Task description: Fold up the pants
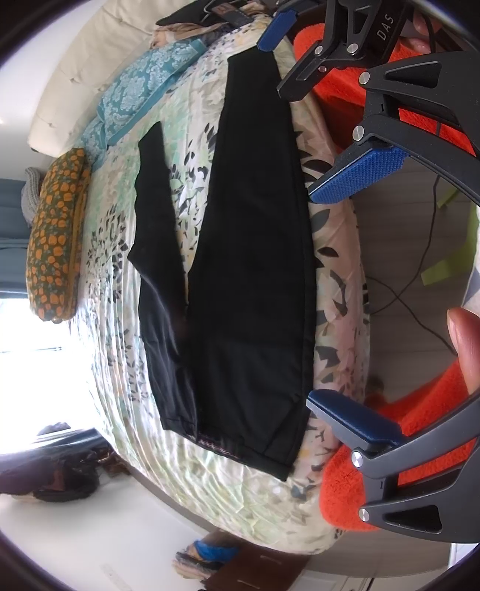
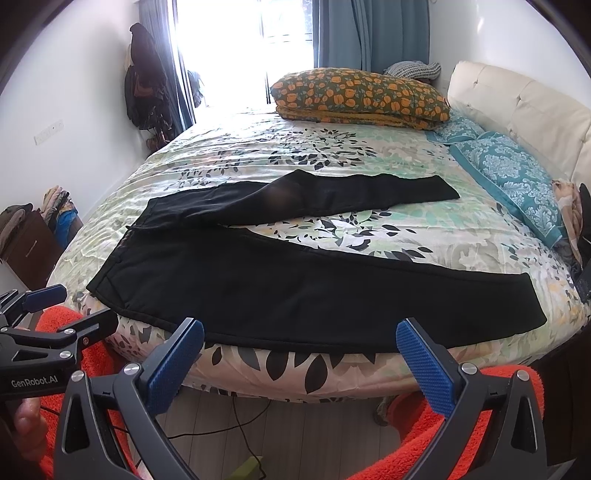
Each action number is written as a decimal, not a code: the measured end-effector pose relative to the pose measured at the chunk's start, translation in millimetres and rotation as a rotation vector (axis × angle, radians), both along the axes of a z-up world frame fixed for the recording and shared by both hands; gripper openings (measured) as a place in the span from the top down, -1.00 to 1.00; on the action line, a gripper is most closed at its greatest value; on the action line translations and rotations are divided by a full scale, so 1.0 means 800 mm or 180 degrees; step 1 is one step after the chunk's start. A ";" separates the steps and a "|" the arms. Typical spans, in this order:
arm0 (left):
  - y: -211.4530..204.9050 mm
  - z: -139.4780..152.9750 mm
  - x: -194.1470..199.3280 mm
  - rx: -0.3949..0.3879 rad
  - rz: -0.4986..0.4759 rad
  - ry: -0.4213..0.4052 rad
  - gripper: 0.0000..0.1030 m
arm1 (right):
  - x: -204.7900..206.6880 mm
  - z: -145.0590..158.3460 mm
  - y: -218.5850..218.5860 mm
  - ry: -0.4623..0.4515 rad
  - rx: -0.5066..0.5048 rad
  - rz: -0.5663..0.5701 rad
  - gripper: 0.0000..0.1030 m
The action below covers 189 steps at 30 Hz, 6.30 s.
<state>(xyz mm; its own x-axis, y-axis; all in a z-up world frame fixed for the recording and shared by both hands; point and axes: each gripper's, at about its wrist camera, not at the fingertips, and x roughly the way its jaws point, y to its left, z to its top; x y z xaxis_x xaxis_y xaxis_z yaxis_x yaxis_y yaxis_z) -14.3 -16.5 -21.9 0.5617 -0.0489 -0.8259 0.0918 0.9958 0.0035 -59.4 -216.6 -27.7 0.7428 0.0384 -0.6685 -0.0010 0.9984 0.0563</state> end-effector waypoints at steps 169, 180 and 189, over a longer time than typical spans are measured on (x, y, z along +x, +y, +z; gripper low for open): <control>-0.050 -0.063 0.144 0.0043 0.0444 0.0301 -0.96 | 0.305 -0.075 -0.424 0.0173 0.0602 -0.1564 -0.85; -0.020 -0.051 0.141 0.0111 0.0577 0.0128 -0.96 | 0.178 -0.090 -0.192 -0.0199 0.0556 -0.0574 -0.91; 0.004 -0.062 0.167 0.0381 0.0568 0.0056 -0.96 | 0.200 -0.101 -0.141 -0.0373 0.0100 -0.0180 -0.91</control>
<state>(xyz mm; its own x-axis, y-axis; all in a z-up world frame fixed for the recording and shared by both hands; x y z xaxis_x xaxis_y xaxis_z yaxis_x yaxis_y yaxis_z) 118.9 -13.4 -71.9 0.5382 0.1490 -0.8295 -0.0847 0.9888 0.1226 101.0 -329.4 -108.4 0.8172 0.0138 -0.5762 0.0469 0.9948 0.0904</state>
